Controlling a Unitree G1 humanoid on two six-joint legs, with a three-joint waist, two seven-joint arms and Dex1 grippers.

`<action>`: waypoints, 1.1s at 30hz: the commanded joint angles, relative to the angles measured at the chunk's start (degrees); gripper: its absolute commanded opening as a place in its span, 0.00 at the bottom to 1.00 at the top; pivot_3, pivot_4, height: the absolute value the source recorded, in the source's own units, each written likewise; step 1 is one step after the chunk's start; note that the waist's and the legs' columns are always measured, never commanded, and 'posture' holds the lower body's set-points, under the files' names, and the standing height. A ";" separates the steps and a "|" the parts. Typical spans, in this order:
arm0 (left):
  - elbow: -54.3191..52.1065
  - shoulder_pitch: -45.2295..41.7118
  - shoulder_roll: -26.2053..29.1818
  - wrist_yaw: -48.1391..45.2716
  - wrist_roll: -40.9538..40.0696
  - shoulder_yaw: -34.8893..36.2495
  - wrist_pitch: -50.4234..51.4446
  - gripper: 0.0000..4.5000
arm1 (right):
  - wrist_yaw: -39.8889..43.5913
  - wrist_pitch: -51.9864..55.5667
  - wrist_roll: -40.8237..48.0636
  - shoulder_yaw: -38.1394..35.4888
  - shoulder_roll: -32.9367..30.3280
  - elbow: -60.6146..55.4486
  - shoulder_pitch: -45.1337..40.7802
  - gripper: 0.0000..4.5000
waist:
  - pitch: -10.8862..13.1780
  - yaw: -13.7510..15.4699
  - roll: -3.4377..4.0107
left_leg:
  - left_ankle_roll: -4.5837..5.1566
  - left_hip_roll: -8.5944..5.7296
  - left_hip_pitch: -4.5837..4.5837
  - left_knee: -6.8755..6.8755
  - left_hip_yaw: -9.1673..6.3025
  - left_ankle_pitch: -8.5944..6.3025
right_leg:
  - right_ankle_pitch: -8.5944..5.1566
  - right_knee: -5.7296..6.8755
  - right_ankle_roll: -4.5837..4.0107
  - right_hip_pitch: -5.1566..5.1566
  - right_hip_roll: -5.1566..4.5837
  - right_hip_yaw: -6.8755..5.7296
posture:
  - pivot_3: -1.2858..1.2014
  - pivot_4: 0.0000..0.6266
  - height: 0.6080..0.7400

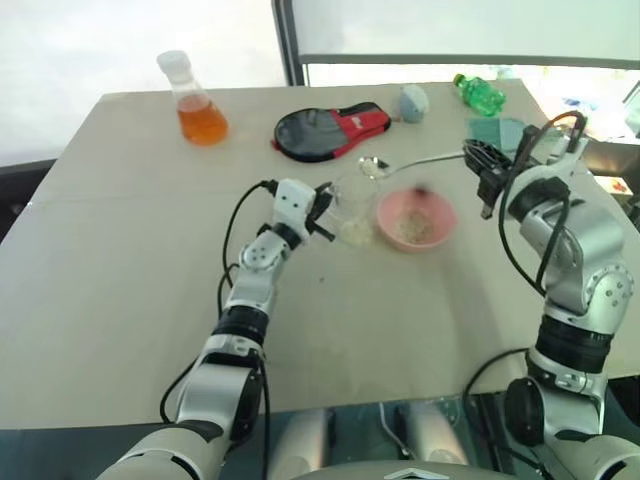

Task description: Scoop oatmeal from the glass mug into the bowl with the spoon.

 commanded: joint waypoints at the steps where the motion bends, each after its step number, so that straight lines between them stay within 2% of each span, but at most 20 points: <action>1: 1.61 2.76 1.50 -0.28 0.49 0.35 1.11 0.02 | 2.66 0.02 0.97 -1.96 -3.52 -1.00 1.62 0.00 | 0.00 -0.02 0.00 | 0.00 0.00 0.01 0.00 0.03 0.00 | 0.00 0.01 0.00 0.00 0.00 0.03 | 0.52 0.24 1.00; 6: 0.59 3.23 2.18 0.21 -0.63 1.31 1.72 0.02 | 7.31 1.74 -4.23 -1.86 -9.50 3.72 2.94 0.00 | 0.00 -0.23 0.01 | 0.01 0.04 0.11 -0.01 0.20 0.00 | 0.00 0.06 0.00 0.00 0.06 0.23 | 0.52 0.24 1.00; 10: -0.30 3.69 2.38 0.49 -0.79 1.30 2.08 0.02 | 14.56 5.69 -13.79 1.35 -15.50 6.75 1.71 0.00 | 0.00 -0.23 0.02 | 0.01 0.07 0.15 -0.02 0.24 -0.01 | 0.00 0.07 0.00 -0.01 0.09 0.27 | 0.52 0.24 1.00; 15: -1.16 4.07 2.09 0.90 -0.60 1.02 2.55 0.02 | 28.03 8.69 -33.63 11.13 -22.44 5.68 -2.99 0.00 | -0.01 -0.33 0.03 | 0.01 0.10 0.17 -0.04 0.31 -0.01 | 0.00 0.06 0.00 -0.02 0.12 0.34 | 0.52 0.24 1.00; 17: -1.35 4.23 1.92 1.56 -0.68 1.24 2.80 0.02 | 31.04 8.79 -38.58 13.91 -22.22 4.34 -4.95 0.00 | 0.00 -0.27 0.03 | 0.01 0.10 0.17 -0.04 0.28 -0.01 | 0.00 0.06 0.01 -0.02 0.13 0.31 | 0.52 0.24 1.00; 23: -3.73 6.09 1.89 2.23 -0.67 1.20 3.19 0.02 | 44.35 9.80 -55.84 24.12 -26.64 -0.97 -9.12 0.00 | -0.01 -0.15 0.03 | 0.01 0.11 0.14 -0.04 0.26 -0.01 | 0.00 -0.05 0.01 -0.03 0.11 0.31 | 0.52 0.24 1.00; 28: -4.65 6.77 2.11 2.77 -0.66 1.30 3.66 0.02 | 53.50 9.28 -67.29 28.94 -29.81 -2.04 -11.09 0.00 | -0.01 -0.07 0.02 | 0.01 0.09 0.11 -0.04 0.20 -0.01 | 0.00 -0.11 0.01 -0.02 0.09 0.24 | 0.52 0.24 1.00; 29: -4.68 6.75 2.11 2.85 -0.66 1.32 3.70 0.02 | 54.33 9.47 -67.98 28.61 -29.39 -1.89 -11.18 0.00 | -0.01 -0.07 0.02 | 0.01 0.09 0.12 -0.04 0.22 -0.01 | 0.00 -0.11 0.01 -0.02 0.08 0.26 | 0.52 0.24 1.00; 33: -4.93 6.66 2.10 3.07 -0.52 1.13 3.74 0.02 | 48.97 13.98 -59.39 17.50 -20.94 1.30 -12.89 0.00 | -0.01 -0.12 0.01 | 0.00 0.14 0.12 -0.06 0.20 -0.01 | 0.00 -0.08 0.00 -0.02 0.11 0.26 | 0.52 0.24 1.00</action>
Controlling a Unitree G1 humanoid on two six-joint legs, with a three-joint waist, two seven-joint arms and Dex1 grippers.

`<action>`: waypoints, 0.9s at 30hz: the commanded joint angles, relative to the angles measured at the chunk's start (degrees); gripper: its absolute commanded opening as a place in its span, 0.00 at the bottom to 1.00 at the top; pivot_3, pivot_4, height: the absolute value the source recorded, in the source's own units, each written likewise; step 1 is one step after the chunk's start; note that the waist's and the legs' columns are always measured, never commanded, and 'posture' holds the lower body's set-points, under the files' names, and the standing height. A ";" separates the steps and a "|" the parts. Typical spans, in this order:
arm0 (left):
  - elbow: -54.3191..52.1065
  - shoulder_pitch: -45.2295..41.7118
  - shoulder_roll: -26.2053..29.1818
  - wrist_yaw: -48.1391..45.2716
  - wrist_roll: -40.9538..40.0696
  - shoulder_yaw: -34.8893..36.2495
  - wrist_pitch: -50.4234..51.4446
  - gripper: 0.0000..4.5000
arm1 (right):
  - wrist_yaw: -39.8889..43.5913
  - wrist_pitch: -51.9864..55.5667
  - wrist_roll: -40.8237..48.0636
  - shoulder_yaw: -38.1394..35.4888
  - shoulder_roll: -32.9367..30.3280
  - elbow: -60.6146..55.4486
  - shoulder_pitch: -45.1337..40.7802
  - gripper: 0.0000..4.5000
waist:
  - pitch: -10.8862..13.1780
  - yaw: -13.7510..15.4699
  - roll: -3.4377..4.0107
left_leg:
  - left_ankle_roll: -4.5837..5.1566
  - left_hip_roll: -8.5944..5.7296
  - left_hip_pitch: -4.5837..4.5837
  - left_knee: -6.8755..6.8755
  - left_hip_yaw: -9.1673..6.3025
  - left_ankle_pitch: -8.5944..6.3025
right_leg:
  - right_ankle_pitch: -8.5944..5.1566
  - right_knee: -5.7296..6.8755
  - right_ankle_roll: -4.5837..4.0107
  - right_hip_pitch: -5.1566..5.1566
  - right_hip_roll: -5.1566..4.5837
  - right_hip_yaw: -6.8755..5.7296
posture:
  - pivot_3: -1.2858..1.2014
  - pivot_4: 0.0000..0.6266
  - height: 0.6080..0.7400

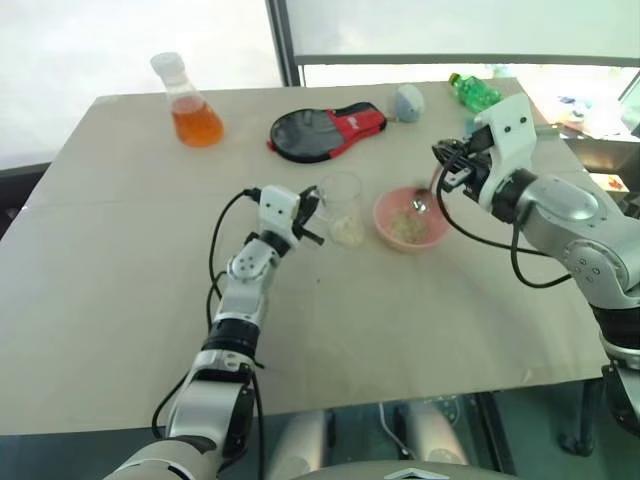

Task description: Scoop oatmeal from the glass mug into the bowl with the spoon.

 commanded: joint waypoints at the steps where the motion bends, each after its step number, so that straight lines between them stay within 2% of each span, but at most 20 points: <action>1: 1.14 1.85 1.04 0.48 1.37 -0.11 1.86 0.02 | -5.38 3.34 9.07 -11.81 6.12 1.78 -4.93 0.00 | 0.00 0.07 0.00 | 0.00 0.10 0.00 0.00 -0.01 0.00 | 0.00 0.01 0.00 0.00 0.00 0.00 | 0.52 0.24 1.00; 5: 0.57 1.69 1.09 0.69 1.72 -0.46 1.95 0.02 | -14.59 6.59 24.61 -21.36 14.78 4.61 -11.10 0.00 | 0.01 0.14 0.00 | 0.00 0.11 0.00 0.00 0.01 0.00 | 0.01 0.04 0.00 -0.02 -0.02 0.03 | 0.52 0.24 1.00; 8: 0.28 1.23 1.20 0.99 2.07 -0.68 2.08 0.02 | -17.71 8.95 32.36 -22.61 17.81 4.17 -13.09 0.00 | 0.00 0.12 0.01 | 0.00 0.13 -0.01 -0.03 -0.02 0.00 | 0.00 0.01 -0.01 -0.02 -0.02 -0.01 | 0.52 0.24 1.00; 10: 0.10 0.86 1.16 1.18 2.08 -0.73 2.31 0.02 | -18.06 10.43 33.44 -21.68 17.75 3.62 -13.13 0.00 | 0.00 0.11 0.01 | 0.00 0.13 -0.01 -0.03 -0.01 0.00 | 0.00 0.00 -0.01 -0.02 -0.03 0.00 | 0.52 0.24 1.00; 15: -1.65 0.02 0.56 1.29 1.82 -1.10 3.16 0.02 | -16.03 14.43 26.83 -14.85 14.94 2.21 -10.16 0.00 | 0.00 0.13 0.01 | 0.00 0.08 -0.04 -0.02 -0.01 0.00 | 0.00 0.01 -0.01 -0.02 -0.05 -0.01 | 0.52 0.24 1.00; 19: -3.57 -0.17 0.29 1.22 1.82 -1.41 4.08 0.02 | -13.16 13.34 20.60 -11.34 14.18 2.11 -9.30 0.00 | 0.01 0.12 0.01 | 0.00 0.06 -0.05 -0.02 0.00 0.00 | 0.00 0.01 0.00 -0.02 -0.05 -0.01 | 0.52 0.24 1.00; 27: -5.31 -0.04 -0.27 1.33 2.05 -1.78 5.34 0.02 | -8.46 12.55 15.39 -8.37 18.49 2.61 -9.98 0.00 | 0.01 0.22 0.01 | 0.00 -0.09 -0.16 -0.02 -0.07 0.00 | 0.00 -0.06 0.00 -0.07 -0.08 -0.08 | 0.52 0.24 1.00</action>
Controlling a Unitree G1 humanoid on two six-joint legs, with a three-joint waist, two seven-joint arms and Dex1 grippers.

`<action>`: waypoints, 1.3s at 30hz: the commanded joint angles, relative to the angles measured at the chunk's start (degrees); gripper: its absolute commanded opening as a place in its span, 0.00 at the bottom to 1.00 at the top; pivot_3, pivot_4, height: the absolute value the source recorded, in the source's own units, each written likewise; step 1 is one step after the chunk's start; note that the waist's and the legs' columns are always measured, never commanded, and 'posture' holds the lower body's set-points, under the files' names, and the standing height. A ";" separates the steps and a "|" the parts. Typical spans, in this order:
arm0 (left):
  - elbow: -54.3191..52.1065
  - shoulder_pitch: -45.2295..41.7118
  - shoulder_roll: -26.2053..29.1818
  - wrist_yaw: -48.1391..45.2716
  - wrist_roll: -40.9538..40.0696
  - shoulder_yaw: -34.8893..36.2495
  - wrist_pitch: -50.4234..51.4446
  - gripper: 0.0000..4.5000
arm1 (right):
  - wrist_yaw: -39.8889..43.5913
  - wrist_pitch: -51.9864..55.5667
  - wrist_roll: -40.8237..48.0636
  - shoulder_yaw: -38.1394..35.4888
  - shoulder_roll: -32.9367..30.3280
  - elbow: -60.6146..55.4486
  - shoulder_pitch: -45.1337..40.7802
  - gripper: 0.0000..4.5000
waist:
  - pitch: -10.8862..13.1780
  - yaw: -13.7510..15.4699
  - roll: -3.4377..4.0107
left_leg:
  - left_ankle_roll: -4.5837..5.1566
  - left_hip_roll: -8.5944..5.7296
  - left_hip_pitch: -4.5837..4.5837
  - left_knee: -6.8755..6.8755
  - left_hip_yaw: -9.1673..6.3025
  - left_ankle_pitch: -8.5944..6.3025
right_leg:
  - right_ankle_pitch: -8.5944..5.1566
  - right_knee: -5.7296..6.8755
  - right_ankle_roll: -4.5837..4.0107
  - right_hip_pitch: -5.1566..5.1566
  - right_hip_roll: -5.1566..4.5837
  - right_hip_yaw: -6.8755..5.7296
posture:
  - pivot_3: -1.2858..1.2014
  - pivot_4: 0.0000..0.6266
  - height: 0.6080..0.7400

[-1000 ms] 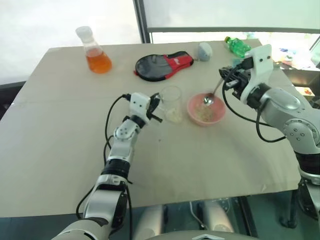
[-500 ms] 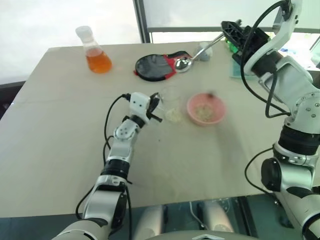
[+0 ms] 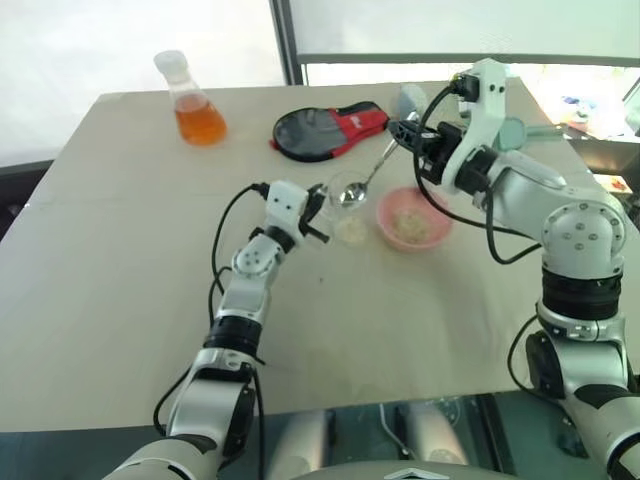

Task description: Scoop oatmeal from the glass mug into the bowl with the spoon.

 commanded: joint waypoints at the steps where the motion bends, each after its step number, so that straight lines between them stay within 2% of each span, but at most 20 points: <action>1: -1.43 0.46 -0.22 0.13 0.33 -0.23 0.54 0.02 | 2.20 -1.30 -1.84 0.59 1.91 -1.39 -1.29 0.00 | 0.00 0.00 0.00 | 0.00 0.00 0.00 0.00 0.00 0.00 | 0.00 0.00 0.00 0.00 0.00 0.00 | 0.52 0.24 1.00; 7: -1.90 0.67 -0.55 0.07 0.56 -0.71 0.82 0.02 | 5.50 0.13 -4.65 2.28 4.32 -1.19 -0.57 0.00 | 0.00 -0.03 0.00 | 0.00 -0.01 0.00 0.00 -0.01 0.00 | 0.00 -0.01 0.00 0.00 -0.01 -0.01 | 0.52 0.24 1.00; 8: -2.14 0.82 -0.57 0.08 0.58 -0.76 0.88 0.00 | 5.60 0.06 -4.99 2.00 4.64 -1.31 -0.37 0.16 | 0.00 -0.03 0.00 | 0.00 -0.01 -0.01 0.00 -0.02 0.00 | 0.00 -0.01 0.00 0.00 -0.01 -0.02 | 0.52 0.24 1.00; 10: -2.60 1.10 -0.59 0.10 0.58 -0.78 1.09 0.00 | 5.40 -1.24 -6.91 1.26 4.97 -1.56 -0.10 0.29 | 0.00 -0.02 0.00 | 0.00 -0.01 0.00 -0.01 -0.03 0.00 | 0.00 -0.02 0.00 0.00 0.00 -0.03 | 0.52 0.24 1.00; 12: -2.98 1.34 -0.62 0.14 0.60 -0.78 1.33 0.00 | 4.07 -2.83 -8.90 -0.45 5.52 -1.12 -0.17 0.51 | 0.00 0.02 0.00 | -0.01 -0.02 -0.01 -0.01 -0.04 0.00 | 0.00 -0.02 0.00 0.00 -0.01 -0.04 | 0.52 0.24 1.00; 18: -3.44 1.49 -1.00 0.00 0.28 -0.92 1.65 0.00 | 3.56 -3.72 -10.95 -3.98 5.58 -0.13 -1.06 0.51 | 0.00 0.10 0.01 | -0.01 -0.04 -0.02 -0.01 -0.04 0.00 | 0.00 -0.03 0.00 0.00 -0.03 -0.04 | 0.52 0.24 1.00; 21: -3.71 1.79 -1.18 -0.19 0.35 -1.15 1.36 0.31 | 3.58 -4.23 -13.05 -4.22 5.52 -0.51 -0.44 0.52 | 0.01 -0.05 0.01 | -0.01 -0.04 -0.02 -0.02 -0.03 0.00 | 0.00 -0.04 0.00 -0.01 -0.03 -0.03 | 0.52 0.24 1.00; 23: -4.27 2.17 -1.24 0.36 0.73 -1.05 1.62 0.38 | 3.65 -4.21 -13.68 -4.41 5.61 -0.98 0.20 0.52 | 0.02 -0.03 0.01 | -0.01 -0.04 -0.02 -0.02 -0.04 0.00 | 0.00 -0.04 0.00 -0.01 -0.03 -0.04 | 0.52 0.24 1.00; 25: -5.04 2.90 -1.23 -0.19 0.08 -0.83 2.28 0.57 | 3.81 -4.24 -14.02 -4.65 5.68 -1.37 0.61 0.52 | 0.01 -0.03 0.01 | -0.01 -0.04 -0.03 -0.02 -0.04 0.00 | 0.00 -0.04 0.00 -0.01 -0.02 -0.04 | 0.52 0.24 1.00; 31: -13.81 8.45 0.17 -1.50 -1.87 0.31 4.92 0.57 | 5.64 -4.56 -13.59 -6.23 5.17 -3.68 2.00 0.52 | 0.02 -0.08 0.02 | -0.01 -0.02 -0.05 -0.05 -0.04 0.00 | 0.00 -0.06 0.00 -0.04 -0.03 -0.02 | 0.52 0.24 1.00; 35: -26.45 14.88 2.67 -3.86 -6.29 1.95 8.18 0.57 | 8.73 -3.48 -11.57 -9.52 1.38 -7.23 5.62 0.52 | 0.02 0.01 0.02 | -0.01 0.08 -0.11 -0.06 -0.04 0.00 | 0.00 -0.07 0.00 -0.10 -0.04 0.00 | 0.52 0.24 1.00; 39: -38.74 22.41 6.21 -6.71 -11.94 3.60 14.24 0.57 | 12.16 -5.91 -11.29 -12.94 -2.50 -10.78 12.82 0.52 | 0.02 0.21 0.02 | -0.01 0.16 -0.19 -0.07 -0.05 -0.01 | 0.00 -0.24 0.00 -0.08 -0.07 -0.03 | 0.52 0.24 1.00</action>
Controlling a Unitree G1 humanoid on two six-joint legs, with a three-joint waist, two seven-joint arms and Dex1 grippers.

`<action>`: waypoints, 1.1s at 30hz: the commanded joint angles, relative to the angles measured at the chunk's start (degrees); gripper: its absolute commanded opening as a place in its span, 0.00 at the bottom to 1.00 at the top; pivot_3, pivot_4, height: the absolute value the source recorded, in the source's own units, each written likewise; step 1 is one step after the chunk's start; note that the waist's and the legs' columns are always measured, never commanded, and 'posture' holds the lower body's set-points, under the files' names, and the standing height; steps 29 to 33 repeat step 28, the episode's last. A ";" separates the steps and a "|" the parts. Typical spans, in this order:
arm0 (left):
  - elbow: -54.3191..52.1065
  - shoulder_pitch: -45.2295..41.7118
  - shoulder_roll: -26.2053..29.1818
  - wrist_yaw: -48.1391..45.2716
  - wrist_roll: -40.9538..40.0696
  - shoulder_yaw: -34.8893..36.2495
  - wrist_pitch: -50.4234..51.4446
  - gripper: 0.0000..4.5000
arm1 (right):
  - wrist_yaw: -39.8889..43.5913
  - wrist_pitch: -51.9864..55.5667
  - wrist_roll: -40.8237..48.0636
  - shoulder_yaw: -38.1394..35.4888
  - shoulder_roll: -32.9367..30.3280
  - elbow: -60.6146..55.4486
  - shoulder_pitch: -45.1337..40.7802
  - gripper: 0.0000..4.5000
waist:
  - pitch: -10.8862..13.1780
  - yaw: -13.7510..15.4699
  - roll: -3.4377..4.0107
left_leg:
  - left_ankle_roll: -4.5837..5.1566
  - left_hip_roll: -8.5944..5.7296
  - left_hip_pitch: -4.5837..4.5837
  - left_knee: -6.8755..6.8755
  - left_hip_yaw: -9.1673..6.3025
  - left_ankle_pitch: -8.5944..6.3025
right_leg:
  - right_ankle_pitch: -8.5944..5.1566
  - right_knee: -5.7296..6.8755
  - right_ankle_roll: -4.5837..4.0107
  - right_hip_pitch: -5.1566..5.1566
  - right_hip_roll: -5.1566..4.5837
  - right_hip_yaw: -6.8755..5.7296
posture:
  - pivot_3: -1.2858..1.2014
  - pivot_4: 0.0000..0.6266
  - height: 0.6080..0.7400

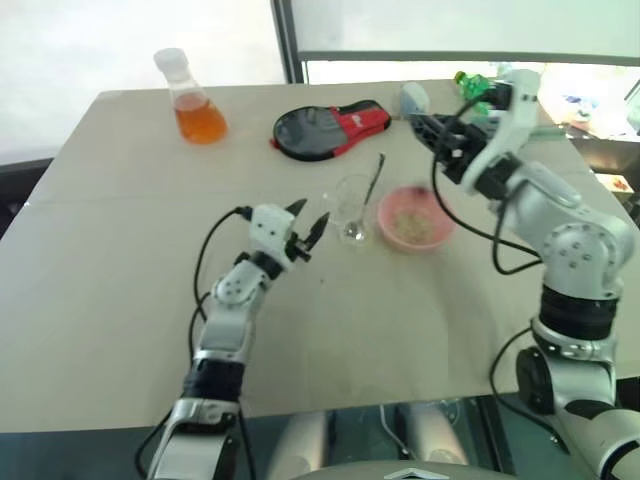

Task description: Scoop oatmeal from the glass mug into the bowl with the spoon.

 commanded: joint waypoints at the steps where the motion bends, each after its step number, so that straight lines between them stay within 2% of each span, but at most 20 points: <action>1: -11.95 5.18 2.84 -0.86 -4.83 2.73 5.49 0.63 | 6.15 -6.44 -4.60 -0.58 -5.67 -5.90 7.51 0.63 | 0.01 0.06 0.03 | 0.00 0.02 0.01 -0.04 0.00 0.00 | 0.00 -0.08 0.00 0.05 0.00 -0.01 | 0.52 0.24 1.00; 3: -16.86 9.46 4.62 -0.77 -6.50 4.26 8.50 0.74 | 12.42 -13.43 -10.89 2.56 -9.53 -8.51 16.40 0.79 | 0.02 0.24 0.04 | 0.01 0.01 0.01 -0.05 0.01 0.00 | 0.00 -0.11 0.00 0.06 0.00 -0.02 | 0.52 0.24 1.00; 5: -21.04 13.89 6.52 -1.52 -7.53 5.40 10.35 0.94 | 16.73 -17.43 -10.32 2.16 -9.18 -11.03 24.43 0.99 | 0.01 0.17 0.02 | 0.01 0.03 0.07 -0.09 0.00 -0.01 | 0.00 -0.22 0.00 0.15 0.04 -0.06 | 0.52 0.24 1.00; 6: -22.42 15.68 7.20 -1.38 -7.68 5.95 11.16 0.99 | 18.22 -19.12 -10.16 2.07 -8.86 -12.04 27.29 1.00 | 0.05 0.05 0.08 | 0.01 0.08 0.09 -0.16 0.01 -0.02 | 0.00 -0.27 0.00 0.16 0.06 -0.05 | 0.52 0.24 1.00; 10: -26.28 27.71 7.73 -1.08 -9.15 9.70 12.35 0.99 | 28.26 -30.69 -17.62 5.89 -11.60 -12.89 43.18 1.00 | 0.11 -0.23 0.16 | 0.02 0.13 0.20 -0.19 0.13 -0.02 | 0.00 -0.21 0.00 0.16 0.08 0.10 | 0.52 0.24 1.00; 16: -23.56 38.27 8.17 -1.87 -7.07 11.99 10.52 0.99 | 34.27 -41.15 -21.11 4.42 -9.95 -2.82 54.59 1.00 | 0.15 0.42 0.07 | 0.02 0.14 0.37 -0.06 0.09 -0.02 | -0.02 -0.24 0.00 0.42 0.08 0.02 | 0.52 0.24 1.00; 21: -22.48 40.35 8.21 -3.07 -4.74 10.75 7.78 0.99 | 40.88 -50.84 -22.80 4.31 -8.82 7.66 56.57 1.00 | 0.22 1.32 -0.01 | 0.01 0.17 0.93 -0.01 0.11 -0.03 | -0.15 -0.35 -0.20 1.04 0.06 0.00 | 0.52 0.24 1.00; 33: -23.98 40.68 7.11 -2.56 -3.62 9.24 7.69 0.99 | 42.43 -52.77 -22.93 4.40 -8.43 11.01 55.45 1.00 | 0.22 1.44 -0.03 | 0.01 0.27 1.07 -0.09 0.10 -0.05 | -0.12 -0.43 -0.15 1.19 0.06 -0.02 | 0.52 0.24 1.00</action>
